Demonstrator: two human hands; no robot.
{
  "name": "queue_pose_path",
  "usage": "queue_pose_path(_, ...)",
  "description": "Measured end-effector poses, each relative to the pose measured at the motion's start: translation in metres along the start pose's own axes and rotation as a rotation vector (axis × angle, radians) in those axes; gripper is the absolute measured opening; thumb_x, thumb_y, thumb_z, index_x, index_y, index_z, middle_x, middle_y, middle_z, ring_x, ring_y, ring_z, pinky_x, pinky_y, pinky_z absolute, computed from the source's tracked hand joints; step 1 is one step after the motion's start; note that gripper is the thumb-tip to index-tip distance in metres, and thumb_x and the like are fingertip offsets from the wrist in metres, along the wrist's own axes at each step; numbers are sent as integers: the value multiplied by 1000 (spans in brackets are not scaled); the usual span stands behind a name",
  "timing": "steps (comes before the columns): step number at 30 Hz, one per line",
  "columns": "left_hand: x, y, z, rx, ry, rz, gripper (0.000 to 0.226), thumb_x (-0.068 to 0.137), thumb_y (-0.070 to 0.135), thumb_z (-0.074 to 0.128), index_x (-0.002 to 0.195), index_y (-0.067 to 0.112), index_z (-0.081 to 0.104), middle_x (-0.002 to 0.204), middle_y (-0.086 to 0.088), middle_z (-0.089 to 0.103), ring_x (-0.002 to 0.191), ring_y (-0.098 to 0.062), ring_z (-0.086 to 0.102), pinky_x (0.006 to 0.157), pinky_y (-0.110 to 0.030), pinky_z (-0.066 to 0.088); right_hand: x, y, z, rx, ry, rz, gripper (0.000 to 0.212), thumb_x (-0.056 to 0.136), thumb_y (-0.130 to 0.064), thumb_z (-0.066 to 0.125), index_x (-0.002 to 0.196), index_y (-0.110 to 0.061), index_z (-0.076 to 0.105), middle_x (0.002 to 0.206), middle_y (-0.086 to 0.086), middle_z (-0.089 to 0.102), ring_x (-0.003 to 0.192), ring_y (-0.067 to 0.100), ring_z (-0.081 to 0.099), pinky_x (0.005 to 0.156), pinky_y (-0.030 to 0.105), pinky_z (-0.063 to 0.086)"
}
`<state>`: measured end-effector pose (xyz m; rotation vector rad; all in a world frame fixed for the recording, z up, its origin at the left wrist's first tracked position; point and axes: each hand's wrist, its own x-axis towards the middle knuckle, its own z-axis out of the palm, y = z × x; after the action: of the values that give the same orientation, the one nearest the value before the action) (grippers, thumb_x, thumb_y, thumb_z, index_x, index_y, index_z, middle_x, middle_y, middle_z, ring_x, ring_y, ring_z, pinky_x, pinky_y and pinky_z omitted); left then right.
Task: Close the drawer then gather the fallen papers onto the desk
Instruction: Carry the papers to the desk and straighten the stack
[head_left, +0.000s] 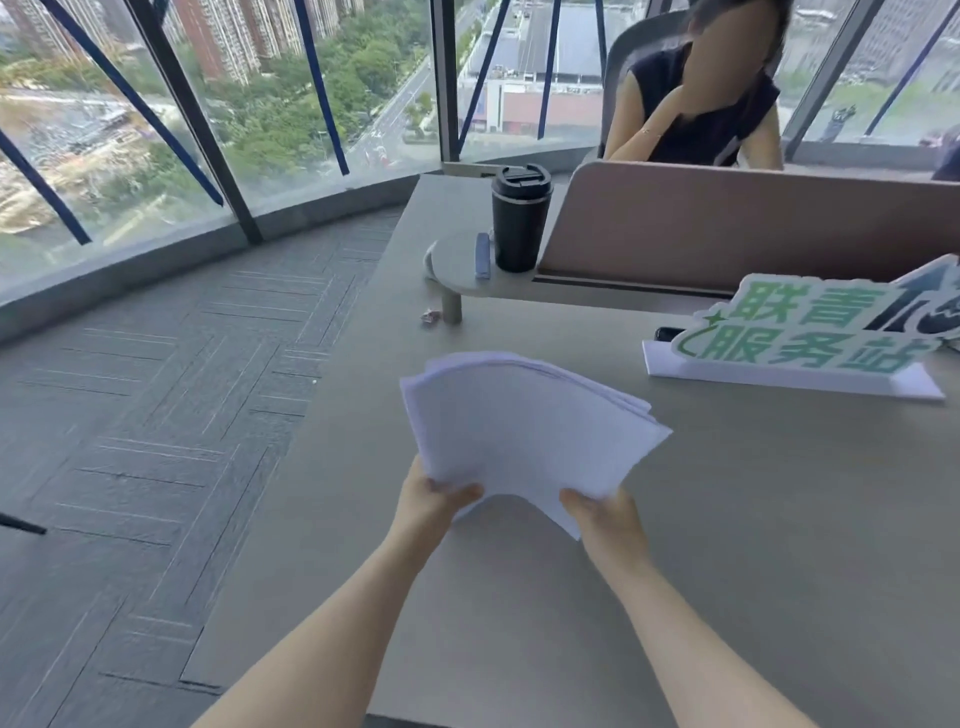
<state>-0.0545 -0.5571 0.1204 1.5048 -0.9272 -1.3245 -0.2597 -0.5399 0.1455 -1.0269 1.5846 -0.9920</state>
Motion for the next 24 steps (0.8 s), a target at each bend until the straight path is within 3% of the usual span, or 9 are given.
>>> queue_pose_path(2,14,-11,-11,44,58,-26,36,64,11,70,100,6,64,88,-2,69,79,-17,62,67,-25,49,12,5,18,-10,63,25,19,84,-6,57,66,-10,62,55,-11,53,60,15,46,51,24,34)
queue_pose_path(4,29,-12,-21,61,138,-16,20,69,12,67,82,-2,61,75,-3,59,71,-16,50,65,-32,38,23,-1,34,-1,124,-15,18,86,-9,57,70,-16,63,52,-15,53,51,8,45,52,25,36)
queue_pose_path(8,57,0,-62,157,214,28,19,77,7,67,69,2,50,66,-3,49,62,-17,39,58,-32,31,52,-19,76,-86,39,-24,14,86,-10,56,94,-12,67,80,-4,69,69,14,63,61,28,46)
queue_pose_path(11,79,-6,-105,312,259,-57,16,76,9,66,72,2,52,66,-3,52,63,-20,43,57,-33,32,77,-17,119,-241,-128,100,21,88,-7,55,106,-7,67,93,9,70,80,25,65,68,30,50)
queue_pose_path(15,98,-18,-143,444,283,-145,10,79,11,63,77,11,53,71,-1,56,66,-23,51,53,-30,36,98,-8,170,-238,-214,224,26,86,-3,55,107,6,67,110,28,70,94,36,69,84,44,56)
queue_pose_path(18,111,-20,-160,571,301,-185,11,82,16,60,80,12,51,77,-2,55,67,-21,50,50,-28,32,108,0,195,-240,-231,253,26,85,-3,57,109,3,65,112,23,70,100,36,68,89,46,55)
queue_pose_path(22,122,-23,-169,695,333,-259,13,79,24,59,79,14,51,83,-4,59,74,-27,53,58,-30,36,116,6,211,-350,-222,229,23,83,-10,57,105,-7,64,108,14,71,87,28,65,77,35,53)
queue_pose_path(24,122,-23,-169,739,361,-305,19,78,27,60,91,16,54,88,-3,60,79,-26,54,65,-31,39,116,4,214,-515,-206,206,21,82,-22,58,101,-15,60,102,5,69,84,26,64,71,33,52)
